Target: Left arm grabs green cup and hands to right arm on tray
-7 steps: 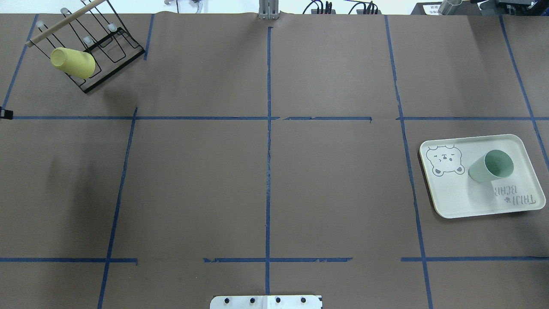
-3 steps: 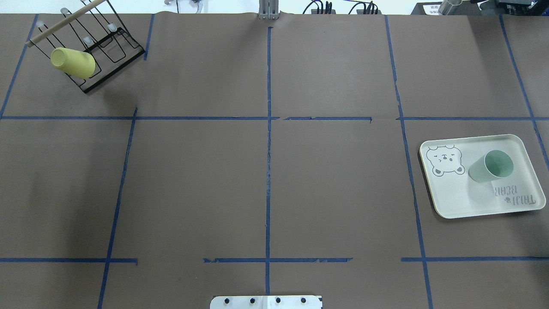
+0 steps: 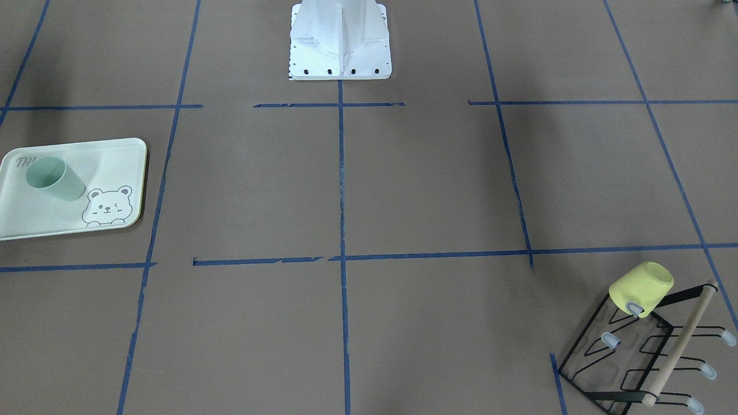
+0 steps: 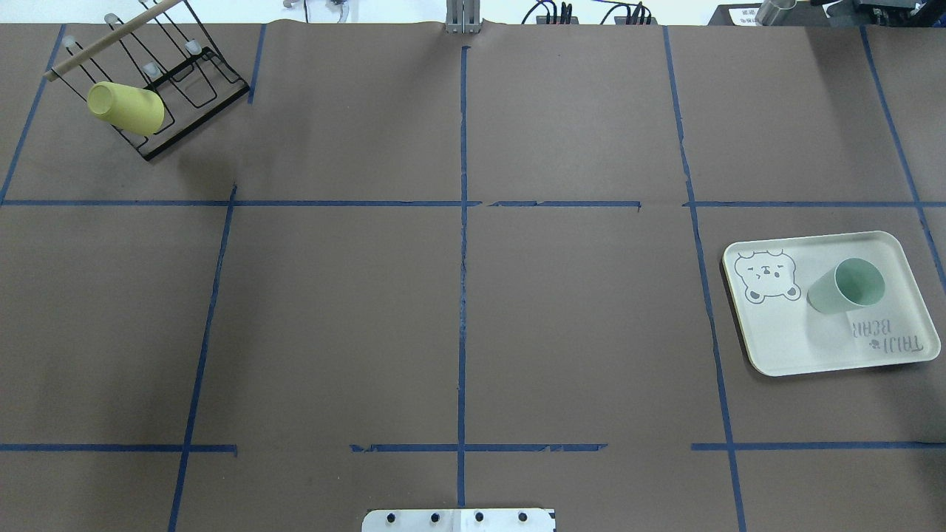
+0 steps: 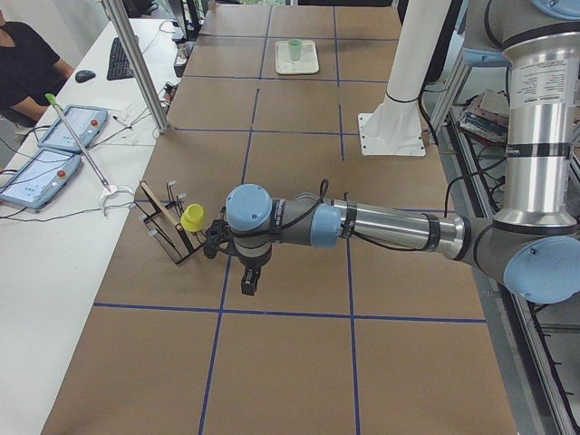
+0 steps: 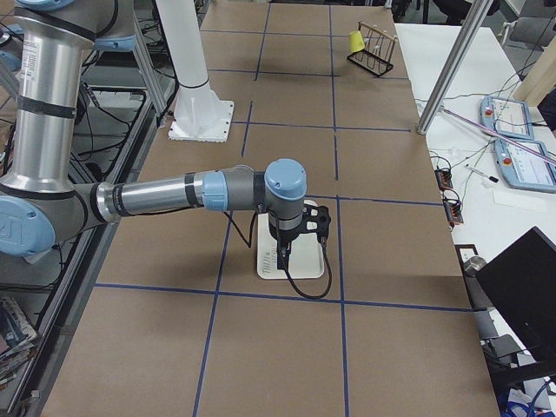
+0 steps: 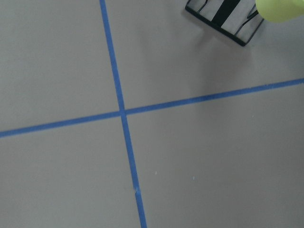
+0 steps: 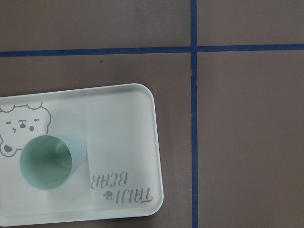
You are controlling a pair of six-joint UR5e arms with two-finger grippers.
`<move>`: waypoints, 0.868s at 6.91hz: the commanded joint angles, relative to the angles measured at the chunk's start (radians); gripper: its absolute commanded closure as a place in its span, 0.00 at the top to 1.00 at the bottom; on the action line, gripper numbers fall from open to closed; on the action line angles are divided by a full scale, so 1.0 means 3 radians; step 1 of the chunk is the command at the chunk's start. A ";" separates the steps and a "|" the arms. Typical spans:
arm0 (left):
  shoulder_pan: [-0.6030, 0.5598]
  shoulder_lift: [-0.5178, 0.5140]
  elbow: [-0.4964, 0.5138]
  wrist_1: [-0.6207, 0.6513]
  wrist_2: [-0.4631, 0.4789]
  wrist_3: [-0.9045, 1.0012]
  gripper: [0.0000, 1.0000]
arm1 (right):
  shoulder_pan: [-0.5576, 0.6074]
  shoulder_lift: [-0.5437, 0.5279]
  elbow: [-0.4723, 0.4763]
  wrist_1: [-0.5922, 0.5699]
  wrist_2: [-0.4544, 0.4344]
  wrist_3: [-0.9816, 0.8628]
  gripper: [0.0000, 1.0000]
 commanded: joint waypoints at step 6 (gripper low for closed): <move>0.0000 0.0448 -0.0242 0.0371 0.0191 0.0077 1.00 | -0.0006 -0.0035 0.0005 0.0007 -0.0004 -0.0014 1.00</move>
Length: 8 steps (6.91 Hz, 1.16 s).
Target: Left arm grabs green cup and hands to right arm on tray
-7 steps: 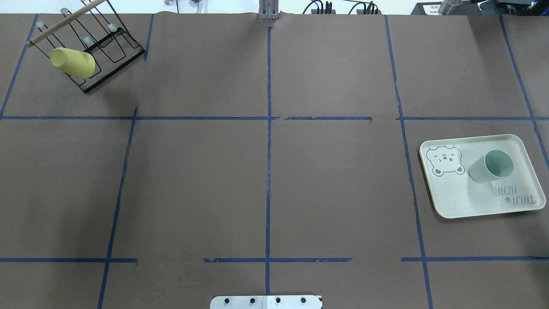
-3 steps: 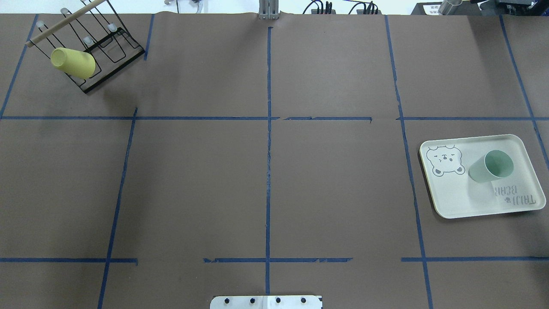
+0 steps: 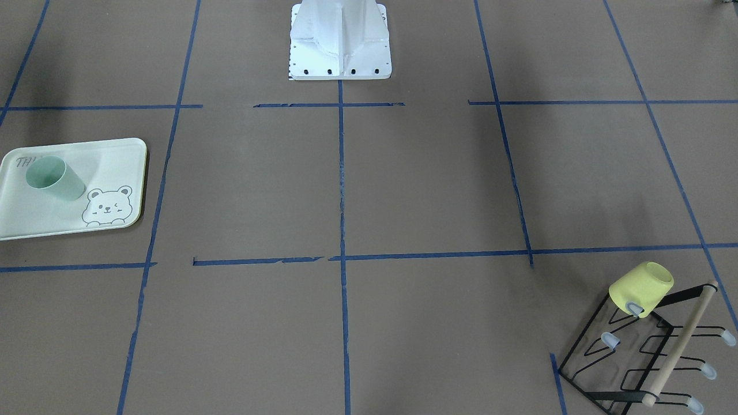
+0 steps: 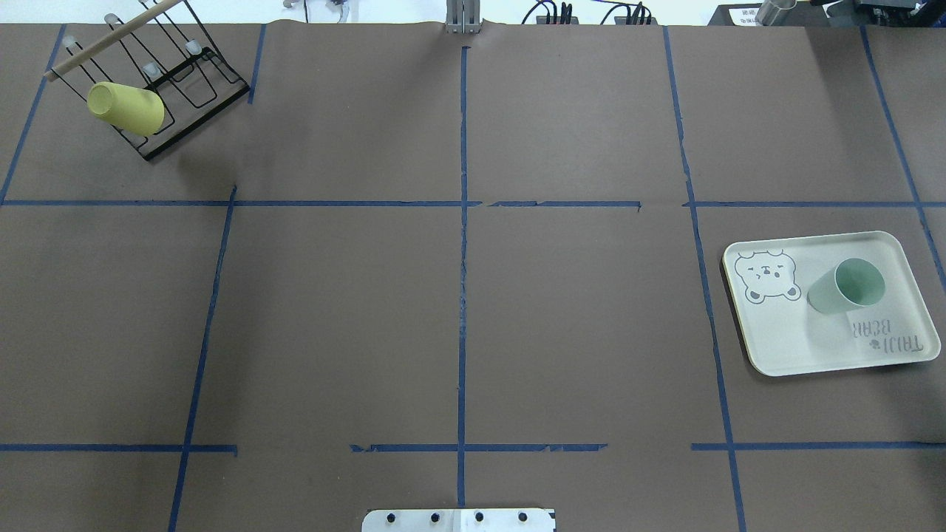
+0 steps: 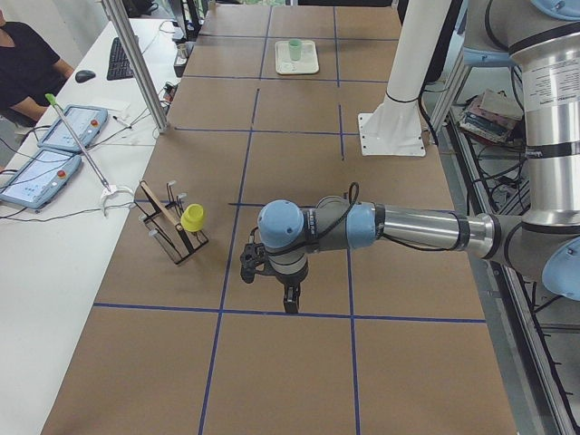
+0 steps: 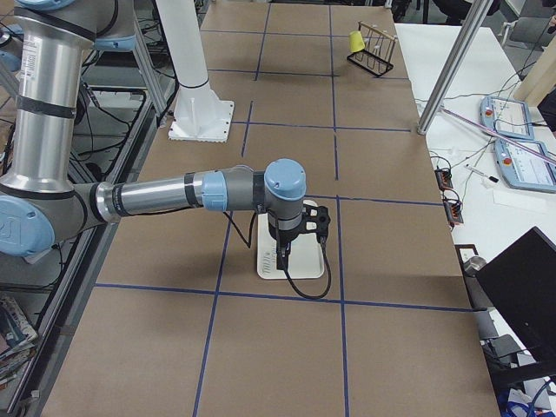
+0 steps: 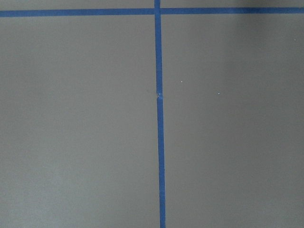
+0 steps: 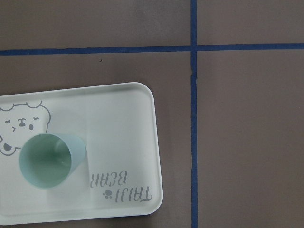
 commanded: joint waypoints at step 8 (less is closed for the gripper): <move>0.0116 0.0117 -0.0080 -0.0012 -0.0015 -0.0005 1.00 | -0.0140 -0.0208 0.0120 0.0014 -0.0160 -0.0038 1.00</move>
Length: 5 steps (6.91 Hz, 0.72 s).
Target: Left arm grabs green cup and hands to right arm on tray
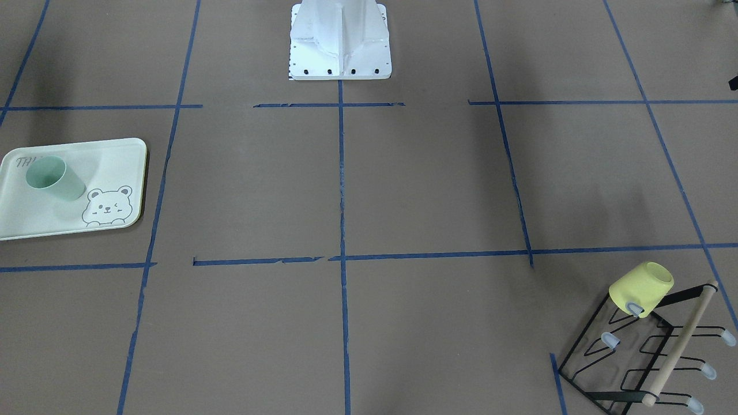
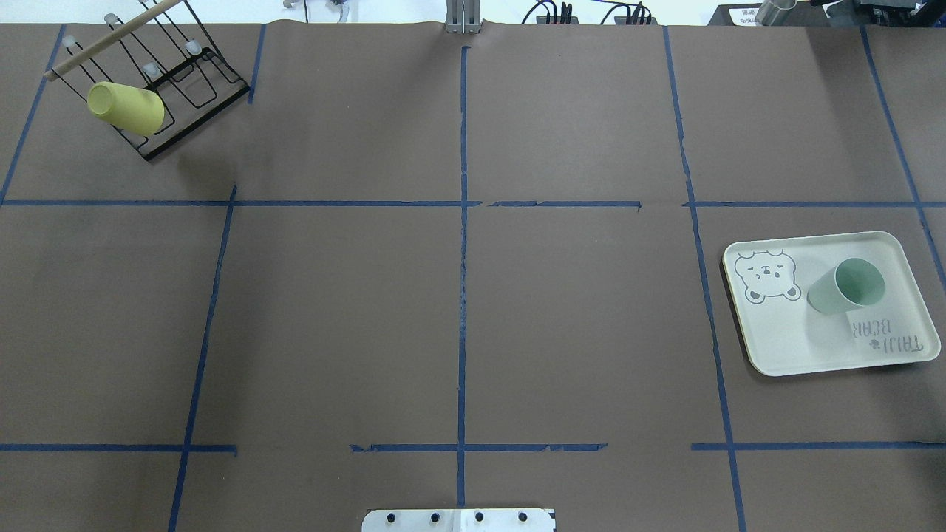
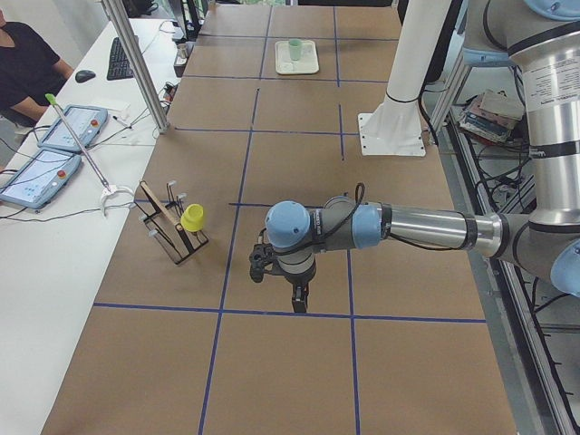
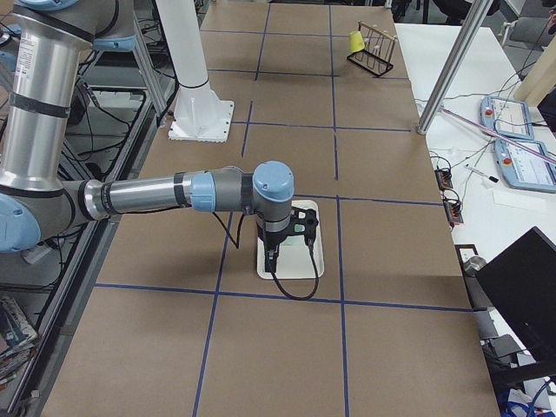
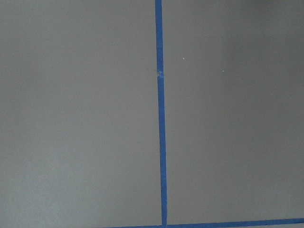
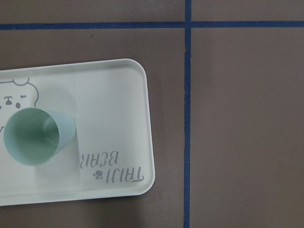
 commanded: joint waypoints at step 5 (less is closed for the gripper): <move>0.0003 -0.0039 -0.0003 -0.0012 -0.0020 -0.0006 1.00 | -0.0075 -0.0016 0.0031 -0.0011 -0.0013 -0.0022 1.00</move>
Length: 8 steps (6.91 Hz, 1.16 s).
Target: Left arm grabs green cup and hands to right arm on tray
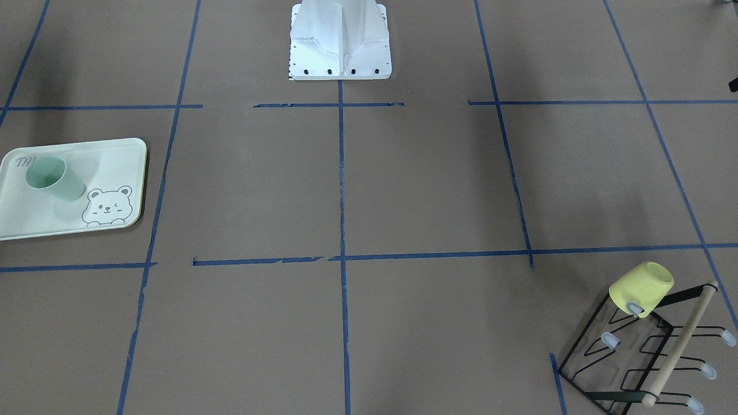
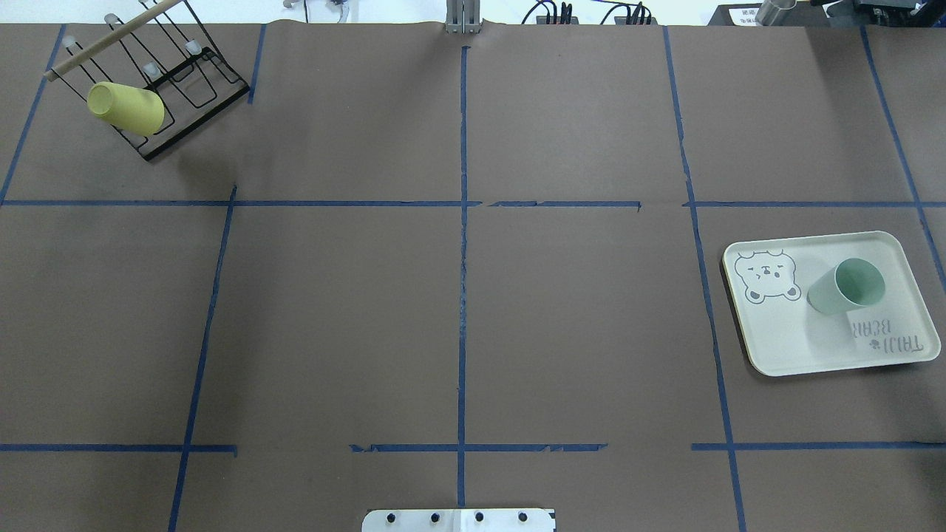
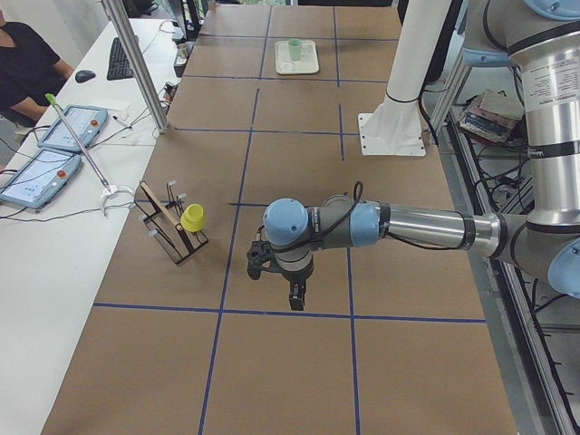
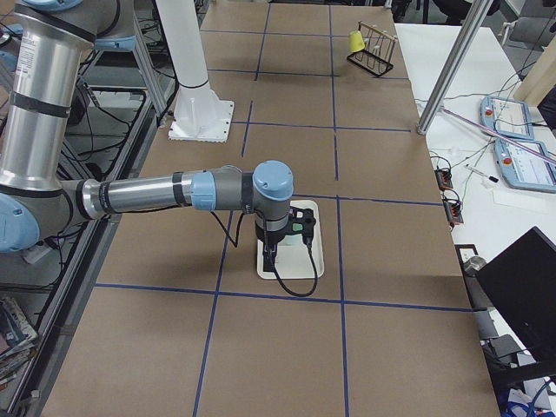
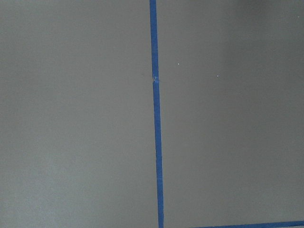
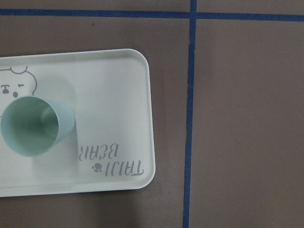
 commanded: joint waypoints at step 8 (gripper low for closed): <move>0.0000 -0.0055 0.0076 -0.0045 0.0022 -0.0023 1.00 | -0.0041 0.0023 -0.0064 0.0020 0.0015 -0.0001 1.00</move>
